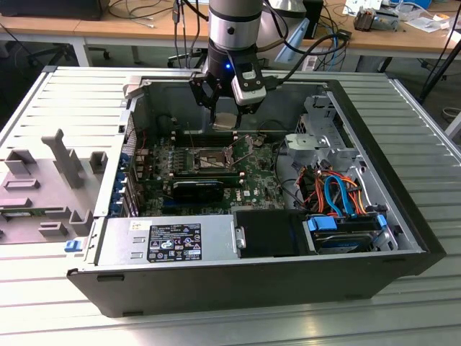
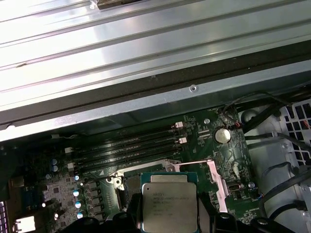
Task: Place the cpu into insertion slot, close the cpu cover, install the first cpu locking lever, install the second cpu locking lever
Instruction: 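Place the cpu into insertion slot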
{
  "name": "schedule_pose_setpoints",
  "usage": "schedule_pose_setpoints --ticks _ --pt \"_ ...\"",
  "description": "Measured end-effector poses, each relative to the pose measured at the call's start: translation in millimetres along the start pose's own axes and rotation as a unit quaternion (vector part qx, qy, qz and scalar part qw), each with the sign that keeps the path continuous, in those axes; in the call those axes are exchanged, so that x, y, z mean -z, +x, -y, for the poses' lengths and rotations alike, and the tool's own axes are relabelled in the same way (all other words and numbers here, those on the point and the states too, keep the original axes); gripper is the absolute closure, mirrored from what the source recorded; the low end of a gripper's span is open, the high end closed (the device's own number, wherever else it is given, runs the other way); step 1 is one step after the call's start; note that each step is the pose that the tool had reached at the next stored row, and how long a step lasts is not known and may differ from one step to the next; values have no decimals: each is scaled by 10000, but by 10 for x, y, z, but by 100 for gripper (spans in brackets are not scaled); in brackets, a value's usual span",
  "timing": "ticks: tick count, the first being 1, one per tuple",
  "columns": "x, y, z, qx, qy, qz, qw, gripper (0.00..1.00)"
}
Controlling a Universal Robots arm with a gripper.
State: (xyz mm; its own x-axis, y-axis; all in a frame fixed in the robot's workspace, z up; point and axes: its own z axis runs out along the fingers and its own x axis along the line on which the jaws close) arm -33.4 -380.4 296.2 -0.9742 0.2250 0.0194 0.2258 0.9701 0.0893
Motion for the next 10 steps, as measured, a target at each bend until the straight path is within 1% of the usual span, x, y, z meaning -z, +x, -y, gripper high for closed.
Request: schedule_pose_setpoints --ticks 10 --pt "-1 0 0 -30 0 3 10000 45"
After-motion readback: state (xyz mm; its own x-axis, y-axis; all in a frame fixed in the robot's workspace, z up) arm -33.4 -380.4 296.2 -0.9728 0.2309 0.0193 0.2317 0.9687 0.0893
